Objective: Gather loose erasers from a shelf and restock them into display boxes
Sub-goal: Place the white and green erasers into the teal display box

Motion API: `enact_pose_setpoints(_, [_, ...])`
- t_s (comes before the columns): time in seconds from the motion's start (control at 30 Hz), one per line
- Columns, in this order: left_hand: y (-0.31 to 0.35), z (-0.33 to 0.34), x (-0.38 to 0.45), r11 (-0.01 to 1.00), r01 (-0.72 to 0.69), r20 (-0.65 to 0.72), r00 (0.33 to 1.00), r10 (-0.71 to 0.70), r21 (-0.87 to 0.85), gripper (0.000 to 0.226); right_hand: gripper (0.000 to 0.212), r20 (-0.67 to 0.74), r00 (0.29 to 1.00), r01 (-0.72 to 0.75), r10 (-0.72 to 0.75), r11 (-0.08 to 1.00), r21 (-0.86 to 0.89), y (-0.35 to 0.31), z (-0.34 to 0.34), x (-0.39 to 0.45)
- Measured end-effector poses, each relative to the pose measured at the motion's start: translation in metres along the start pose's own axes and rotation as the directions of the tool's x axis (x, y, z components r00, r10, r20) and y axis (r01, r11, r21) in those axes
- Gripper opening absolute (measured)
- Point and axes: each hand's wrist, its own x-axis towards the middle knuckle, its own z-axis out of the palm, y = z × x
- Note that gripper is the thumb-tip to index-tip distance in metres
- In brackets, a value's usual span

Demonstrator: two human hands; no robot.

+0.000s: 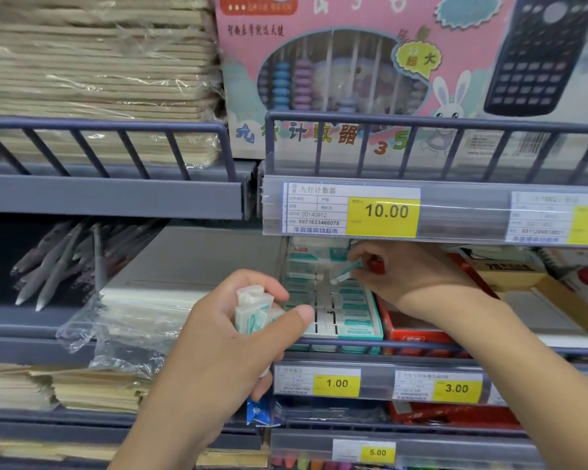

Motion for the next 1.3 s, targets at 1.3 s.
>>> enact_pose_setpoints(1.3, [0.01, 0.008, -0.006, 0.994, -0.073, 0.054, 0.996, 0.078, -0.087, 0.069, 0.017, -0.154, 0.957, 0.243, -0.245, 0.393, 0.887, -0.069, 0.007, -0.071])
